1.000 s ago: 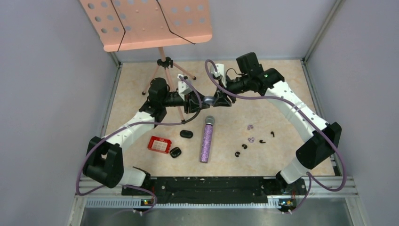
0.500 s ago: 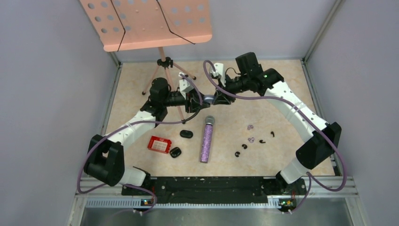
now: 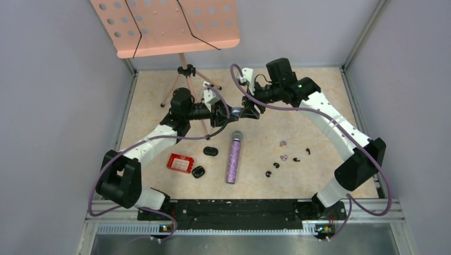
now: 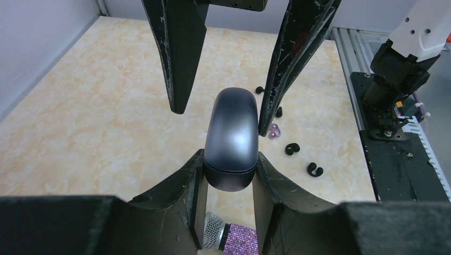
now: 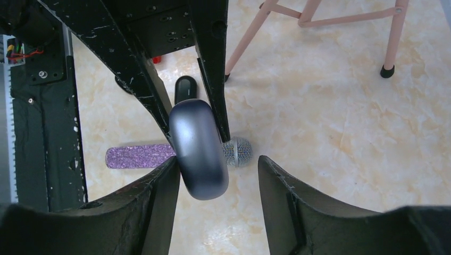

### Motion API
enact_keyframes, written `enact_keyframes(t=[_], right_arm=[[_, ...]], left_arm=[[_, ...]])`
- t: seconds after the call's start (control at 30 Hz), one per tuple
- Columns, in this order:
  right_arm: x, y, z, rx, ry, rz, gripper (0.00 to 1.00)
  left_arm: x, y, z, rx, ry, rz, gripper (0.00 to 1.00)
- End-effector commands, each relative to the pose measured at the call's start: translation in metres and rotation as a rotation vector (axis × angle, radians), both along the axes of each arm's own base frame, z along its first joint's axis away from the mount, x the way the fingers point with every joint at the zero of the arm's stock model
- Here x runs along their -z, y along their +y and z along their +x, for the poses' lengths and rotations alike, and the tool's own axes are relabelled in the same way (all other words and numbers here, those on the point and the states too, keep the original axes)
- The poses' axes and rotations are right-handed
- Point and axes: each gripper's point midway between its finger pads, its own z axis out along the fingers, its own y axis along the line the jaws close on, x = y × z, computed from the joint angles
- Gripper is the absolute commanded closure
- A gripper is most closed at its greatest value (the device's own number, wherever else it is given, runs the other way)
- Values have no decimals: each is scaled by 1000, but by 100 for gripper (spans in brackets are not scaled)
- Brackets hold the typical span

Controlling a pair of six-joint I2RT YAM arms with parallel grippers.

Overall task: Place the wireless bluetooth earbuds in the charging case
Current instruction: Open the charging case.

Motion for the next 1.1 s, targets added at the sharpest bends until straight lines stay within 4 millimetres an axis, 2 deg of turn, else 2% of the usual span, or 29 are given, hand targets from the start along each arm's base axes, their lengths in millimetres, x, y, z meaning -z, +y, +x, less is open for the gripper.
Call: enact_keyframes(t=[0.0,0.13,0.33,0.57,0.77,1.0,1.07], right_arm=[[-24,5,10,48,-27,56,45],[-22,2,22,87,-32,46,46],[-40,-1,38,129,-13,105,46],[-36,-2,37,125,0,96,46],[-37,-4,35,130,-3,96,47],[-73,-16,14,115,-33,120,39],[-73,-25,9,139,-10,98,37]], left_arm=[[-8,-3,-2,34,-90,-20,100],[-8,-3,-4,44,-106,-22,100],[-3,-3,-5,44,-147,-10,100],[-1,-5,-3,40,-168,-7,100],[4,-4,-2,8,-110,-5,100],[11,-1,6,-72,69,-17,100],[13,0,6,-88,107,-20,100]])
